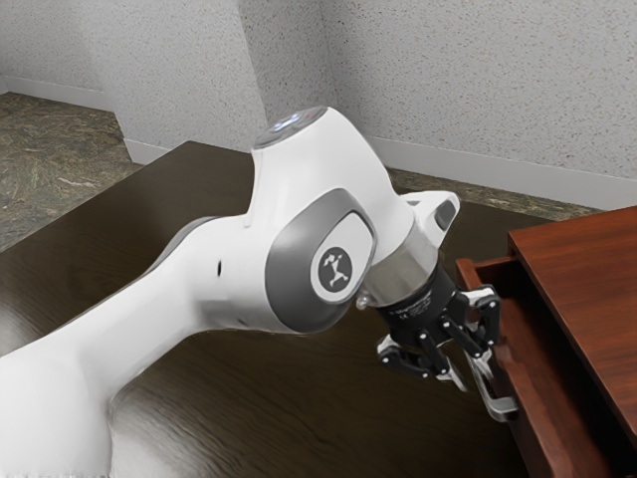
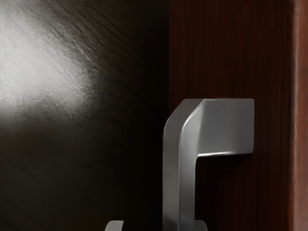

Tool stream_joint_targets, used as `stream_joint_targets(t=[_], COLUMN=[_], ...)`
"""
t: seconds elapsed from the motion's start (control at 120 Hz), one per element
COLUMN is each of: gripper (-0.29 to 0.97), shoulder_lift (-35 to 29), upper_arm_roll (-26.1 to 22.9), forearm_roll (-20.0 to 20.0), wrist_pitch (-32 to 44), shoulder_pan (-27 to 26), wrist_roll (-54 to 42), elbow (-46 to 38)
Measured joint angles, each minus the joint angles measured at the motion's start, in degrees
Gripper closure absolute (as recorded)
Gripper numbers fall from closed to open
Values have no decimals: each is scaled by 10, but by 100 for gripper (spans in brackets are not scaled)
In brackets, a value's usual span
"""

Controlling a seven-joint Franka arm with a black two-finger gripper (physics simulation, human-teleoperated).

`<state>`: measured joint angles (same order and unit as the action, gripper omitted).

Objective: Pull the drawer handle with one arm to open the drawer

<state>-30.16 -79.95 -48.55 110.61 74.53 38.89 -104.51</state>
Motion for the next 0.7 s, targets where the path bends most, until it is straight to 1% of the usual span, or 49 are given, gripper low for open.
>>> stream_joint_targets(t=[0.142,0.333,0.7], gripper=[61,61,61], shoulder_lift=[0,0,-1], upper_arm_roll=[9,7,10], forearm_roll=[7,15,20], wrist_pitch=[-11,-25,-51], shoulder_pan=[0,0,-1], wrist_roll=[-1,-2,-6], elbow=[0,4,10])
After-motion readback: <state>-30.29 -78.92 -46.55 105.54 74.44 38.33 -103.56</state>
